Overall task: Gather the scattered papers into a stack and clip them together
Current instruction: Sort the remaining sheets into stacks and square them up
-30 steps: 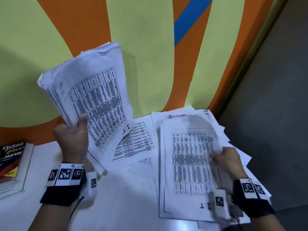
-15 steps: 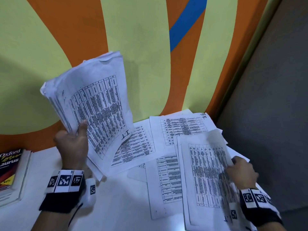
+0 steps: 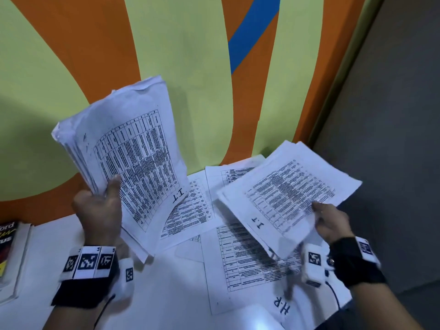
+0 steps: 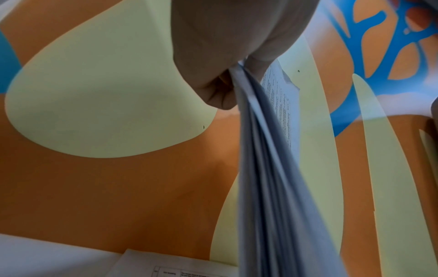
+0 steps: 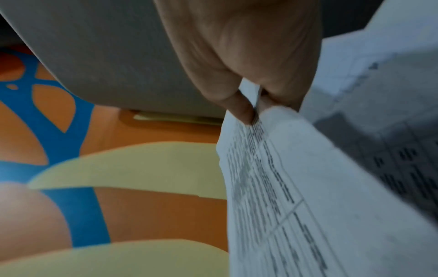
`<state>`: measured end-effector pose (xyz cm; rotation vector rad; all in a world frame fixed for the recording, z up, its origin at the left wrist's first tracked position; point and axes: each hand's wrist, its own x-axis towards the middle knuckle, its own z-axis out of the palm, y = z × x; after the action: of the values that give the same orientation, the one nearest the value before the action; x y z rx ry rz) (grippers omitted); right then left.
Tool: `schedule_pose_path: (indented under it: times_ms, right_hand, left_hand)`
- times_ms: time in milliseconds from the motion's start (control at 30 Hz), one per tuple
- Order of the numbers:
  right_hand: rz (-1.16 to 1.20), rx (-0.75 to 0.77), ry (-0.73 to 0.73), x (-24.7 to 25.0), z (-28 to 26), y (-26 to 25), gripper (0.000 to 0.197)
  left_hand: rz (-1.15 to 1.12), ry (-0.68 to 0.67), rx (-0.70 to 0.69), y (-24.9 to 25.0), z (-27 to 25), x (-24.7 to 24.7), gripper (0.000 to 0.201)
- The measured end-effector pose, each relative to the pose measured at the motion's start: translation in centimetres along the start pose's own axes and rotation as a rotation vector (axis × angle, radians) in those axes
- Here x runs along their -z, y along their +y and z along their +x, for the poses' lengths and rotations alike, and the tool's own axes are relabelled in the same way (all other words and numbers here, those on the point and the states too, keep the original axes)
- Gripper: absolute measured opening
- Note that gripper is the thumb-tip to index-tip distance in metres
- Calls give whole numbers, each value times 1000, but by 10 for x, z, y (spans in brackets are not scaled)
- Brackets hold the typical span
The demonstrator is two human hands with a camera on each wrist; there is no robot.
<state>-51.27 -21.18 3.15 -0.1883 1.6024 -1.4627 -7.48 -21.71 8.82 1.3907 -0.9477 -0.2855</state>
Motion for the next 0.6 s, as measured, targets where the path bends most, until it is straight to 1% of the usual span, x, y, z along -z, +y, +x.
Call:
schedule_pose_path:
  times_ms: [33, 67, 133, 167, 200, 233, 267, 300, 367, 400, 467, 500, 533, 600]
  right_hand:
    - [-40, -7, 74, -8, 7, 6, 6]
    - [-74, -10, 137, -17, 10, 11, 5]
    - [-117, -7, 234, -34, 17, 17, 12]
    - [-138, -5, 260, -42, 19, 18, 15]
    - [-152, -3, 279, -45, 25, 18, 27]
    - [-164, -13, 288, -52, 29, 17, 42]
    - [-183, -30, 279, -56, 31, 16, 50]
    - [-191, -24, 242, -60, 35, 16, 50]
    - [-169, 11, 175, -67, 38, 18, 44]
    - [-145, 9, 169, -69, 40, 20, 43]
    - [-232, 47, 188, -71, 45, 24, 42]
    - [-283, 74, 221, -73, 45, 23, 40]
    - [-308, 81, 286, -75, 42, 21, 36]
    - [-350, 156, 421, -79, 45, 20, 12]
  left_hand:
    - [0, -2, 3, 0, 0, 0, 36]
    - [1, -2, 7, -1, -1, 2, 35]
    - [10, -6, 14, 0, -1, 4, 34]
    - [15, -8, 14, -1, -1, 5, 34]
    - [18, -14, 13, -1, -2, 6, 34]
    - [25, -15, 11, -1, -1, 6, 34]
    - [31, -14, 15, 0, -2, 7, 33]
    - [34, -7, 22, 0, -2, 6, 32]
    - [32, 3, 26, 2, -3, 5, 30]
    - [30, 7, 19, 3, -3, 4, 31]
    - [32, 10, 7, 5, -5, 4, 34]
    - [32, 8, 8, 5, -6, 3, 35]
    - [31, 6, 9, 5, -7, 4, 35]
    - [38, 6, 4, 3, -7, 4, 34]
